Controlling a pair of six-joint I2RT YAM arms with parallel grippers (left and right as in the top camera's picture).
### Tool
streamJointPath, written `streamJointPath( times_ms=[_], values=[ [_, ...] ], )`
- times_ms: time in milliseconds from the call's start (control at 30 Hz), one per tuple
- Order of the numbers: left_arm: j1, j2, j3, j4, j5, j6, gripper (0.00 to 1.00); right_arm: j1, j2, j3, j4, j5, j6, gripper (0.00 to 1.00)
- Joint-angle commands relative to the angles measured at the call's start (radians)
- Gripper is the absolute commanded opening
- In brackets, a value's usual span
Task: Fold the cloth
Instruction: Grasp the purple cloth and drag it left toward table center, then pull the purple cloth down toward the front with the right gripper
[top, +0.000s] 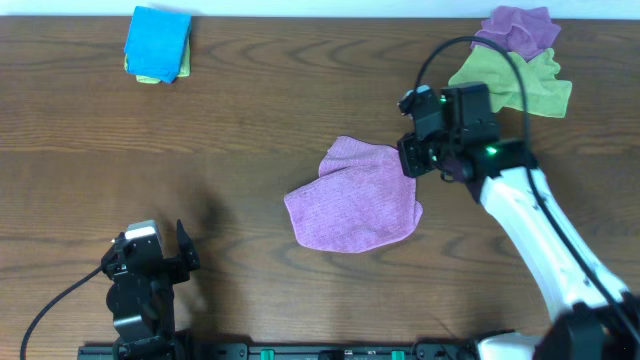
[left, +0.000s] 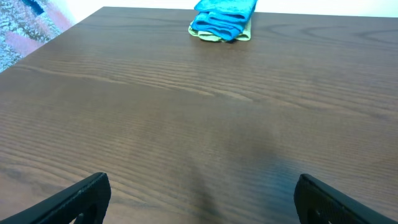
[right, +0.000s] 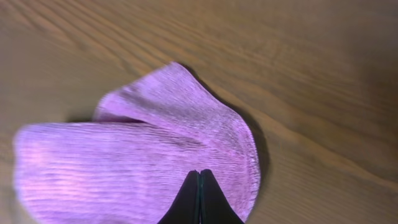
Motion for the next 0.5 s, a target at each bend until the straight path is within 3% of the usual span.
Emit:
streamJointPath(
  times_ms=[0, 467],
  values=[
    [0.004, -0.006, -0.02, -0.004, -0.014, 0.006, 0.95, 0.018, 0.085, -0.002, 0.028, 0.06, -0.04, 0.01],
    [0.004, -0.006, -0.02, -0.004, -0.014, 0.006, 0.95, 0.158, 0.32, -0.002, 0.341, 0.052, -0.081, 0.01]
  ],
)
